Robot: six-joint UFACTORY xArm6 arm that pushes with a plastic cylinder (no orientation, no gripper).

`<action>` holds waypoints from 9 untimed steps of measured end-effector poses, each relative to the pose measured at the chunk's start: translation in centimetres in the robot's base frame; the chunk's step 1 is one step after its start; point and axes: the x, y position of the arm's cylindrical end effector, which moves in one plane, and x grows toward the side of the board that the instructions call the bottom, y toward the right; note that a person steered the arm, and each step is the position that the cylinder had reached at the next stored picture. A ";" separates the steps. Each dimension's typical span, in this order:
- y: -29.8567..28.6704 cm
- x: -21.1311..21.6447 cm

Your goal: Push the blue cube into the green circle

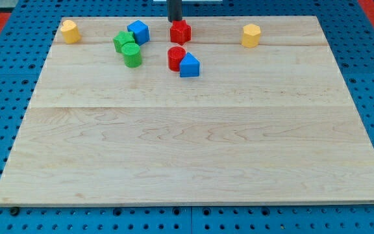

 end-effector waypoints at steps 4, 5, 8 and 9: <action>-4.4 4.6; -4.2 2.8; -7.4 10.5; -5.8 10.5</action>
